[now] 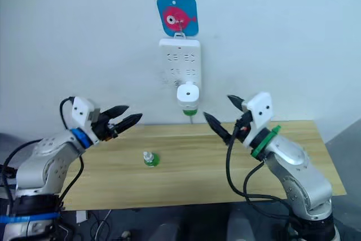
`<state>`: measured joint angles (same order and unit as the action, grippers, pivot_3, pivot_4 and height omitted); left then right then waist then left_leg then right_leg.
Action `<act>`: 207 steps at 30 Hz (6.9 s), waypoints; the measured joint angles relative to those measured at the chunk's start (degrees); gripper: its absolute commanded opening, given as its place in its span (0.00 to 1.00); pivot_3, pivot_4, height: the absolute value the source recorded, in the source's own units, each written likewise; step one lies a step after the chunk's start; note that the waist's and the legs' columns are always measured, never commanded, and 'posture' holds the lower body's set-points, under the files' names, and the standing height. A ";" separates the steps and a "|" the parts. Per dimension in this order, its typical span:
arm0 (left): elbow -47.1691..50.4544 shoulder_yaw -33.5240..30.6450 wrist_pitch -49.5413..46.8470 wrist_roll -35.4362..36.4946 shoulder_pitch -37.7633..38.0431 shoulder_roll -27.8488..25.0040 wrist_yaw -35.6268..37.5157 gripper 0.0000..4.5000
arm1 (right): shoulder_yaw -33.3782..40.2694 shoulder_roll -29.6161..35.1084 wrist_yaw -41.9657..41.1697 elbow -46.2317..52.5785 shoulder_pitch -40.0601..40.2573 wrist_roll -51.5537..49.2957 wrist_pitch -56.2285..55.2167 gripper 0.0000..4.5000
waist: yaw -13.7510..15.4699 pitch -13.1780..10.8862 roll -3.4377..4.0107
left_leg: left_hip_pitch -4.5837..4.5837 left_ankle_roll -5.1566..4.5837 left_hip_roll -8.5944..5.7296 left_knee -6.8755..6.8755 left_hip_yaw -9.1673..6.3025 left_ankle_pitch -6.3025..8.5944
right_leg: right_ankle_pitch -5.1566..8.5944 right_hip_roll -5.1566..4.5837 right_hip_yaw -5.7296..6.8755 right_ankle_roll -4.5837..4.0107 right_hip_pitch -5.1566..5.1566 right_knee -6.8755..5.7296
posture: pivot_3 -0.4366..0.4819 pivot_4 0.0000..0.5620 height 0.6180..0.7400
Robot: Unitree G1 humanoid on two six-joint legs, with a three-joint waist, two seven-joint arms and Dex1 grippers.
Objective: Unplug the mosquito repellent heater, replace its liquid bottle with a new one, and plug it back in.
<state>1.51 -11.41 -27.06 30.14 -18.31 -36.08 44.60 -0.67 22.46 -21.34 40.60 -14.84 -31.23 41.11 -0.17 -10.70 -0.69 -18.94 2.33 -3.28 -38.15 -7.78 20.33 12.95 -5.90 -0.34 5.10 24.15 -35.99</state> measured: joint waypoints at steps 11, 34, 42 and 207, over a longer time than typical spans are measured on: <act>-9.07 8.41 2.55 -3.42 -14.84 7.32 3.54 0.74 | -1.88 -0.56 1.74 -0.60 -3.73 -0.43 3.39 1.00 | 0.00 -0.39 -0.16 | -0.13 -0.01 -0.04 -0.08 0.03 0.01 | 0.00 -0.06 0.06 0.01 0.06 0.01 | 0.51 0.40 1.00; -25.40 12.16 12.90 -10.04 -27.38 12.62 13.62 0.74 | -2.35 -1.23 4.57 -0.95 1.21 1.89 2.97 1.00 | -0.22 -0.56 -0.16 | -0.93 0.00 -0.14 -0.72 -0.43 0.00 | -0.02 -0.15 0.87 0.00 0.21 -0.01 | 0.48 0.40 1.00; -25.45 13.27 13.57 -10.88 -28.15 13.46 16.18 0.74 | -2.36 -0.50 5.96 -1.18 3.08 5.43 1.93 1.00 | -0.55 -1.18 -0.15 | -0.94 0.00 -0.15 -0.78 -0.53 0.00 | -0.02 -0.17 0.93 0.00 0.17 -0.04 | 0.47 0.42 1.00; 0.32 28.32 19.02 -12.18 -9.10 14.74 22.31 0.51 | 5.98 21.62 15.59 -41.01 -4.52 -80.37 31.85 0.73 | -0.78 -2.26 0.42 | -1.03 0.00 -0.09 -0.81 -0.47 -0.04 | -0.11 -0.26 0.95 -0.07 0.09 0.00 | 0.51 0.41 1.00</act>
<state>1.83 16.91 -8.04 17.96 -27.41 -21.34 66.92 5.31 44.08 -5.75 -0.40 -19.36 -111.60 72.97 -0.96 -12.96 -0.27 -19.98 2.33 -3.37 -38.96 -8.24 20.29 12.84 -6.16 0.61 5.03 24.24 -35.98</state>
